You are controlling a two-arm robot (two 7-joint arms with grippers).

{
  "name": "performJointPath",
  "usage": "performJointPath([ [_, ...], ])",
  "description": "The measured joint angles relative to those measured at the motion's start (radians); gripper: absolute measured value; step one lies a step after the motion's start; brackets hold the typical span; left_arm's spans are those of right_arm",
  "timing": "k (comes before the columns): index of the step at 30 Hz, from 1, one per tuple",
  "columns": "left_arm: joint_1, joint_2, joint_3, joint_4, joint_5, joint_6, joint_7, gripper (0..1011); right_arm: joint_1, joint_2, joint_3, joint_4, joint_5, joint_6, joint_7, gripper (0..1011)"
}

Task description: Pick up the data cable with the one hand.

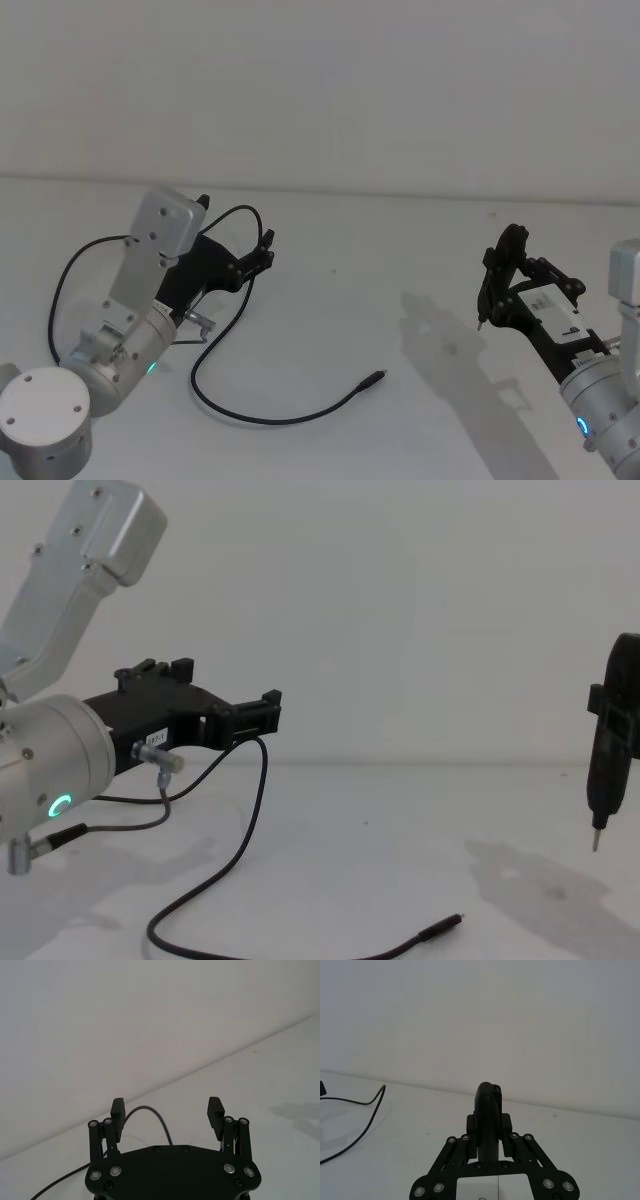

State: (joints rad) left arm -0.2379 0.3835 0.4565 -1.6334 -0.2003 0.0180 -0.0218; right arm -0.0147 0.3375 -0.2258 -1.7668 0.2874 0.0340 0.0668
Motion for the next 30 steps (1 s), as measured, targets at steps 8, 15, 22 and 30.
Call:
performJointPath([
  [8,-0.002,0.019,0.01,-0.024,-0.009,0.013,-0.054,1001,0.0,0.0,0.0,0.0,0.0,0.0,0.0,268],
  [15,-0.006,0.062,0.019,-0.062,-0.028,0.032,-0.139,1001,0.0,0.0,0.0,0.0,0.0,0.0,0.0,268],
  [22,-0.013,0.118,0.025,-0.1,-0.045,0.056,-0.233,1001,0.0,0.0,0.0,0.0,0.0,0.0,0.0,268],
  [30,-0.028,0.198,0.03,-0.146,-0.06,0.083,-0.356,1001,0.0,0.0,0.0,0.0,0.0,0.0,0.0,268],
])
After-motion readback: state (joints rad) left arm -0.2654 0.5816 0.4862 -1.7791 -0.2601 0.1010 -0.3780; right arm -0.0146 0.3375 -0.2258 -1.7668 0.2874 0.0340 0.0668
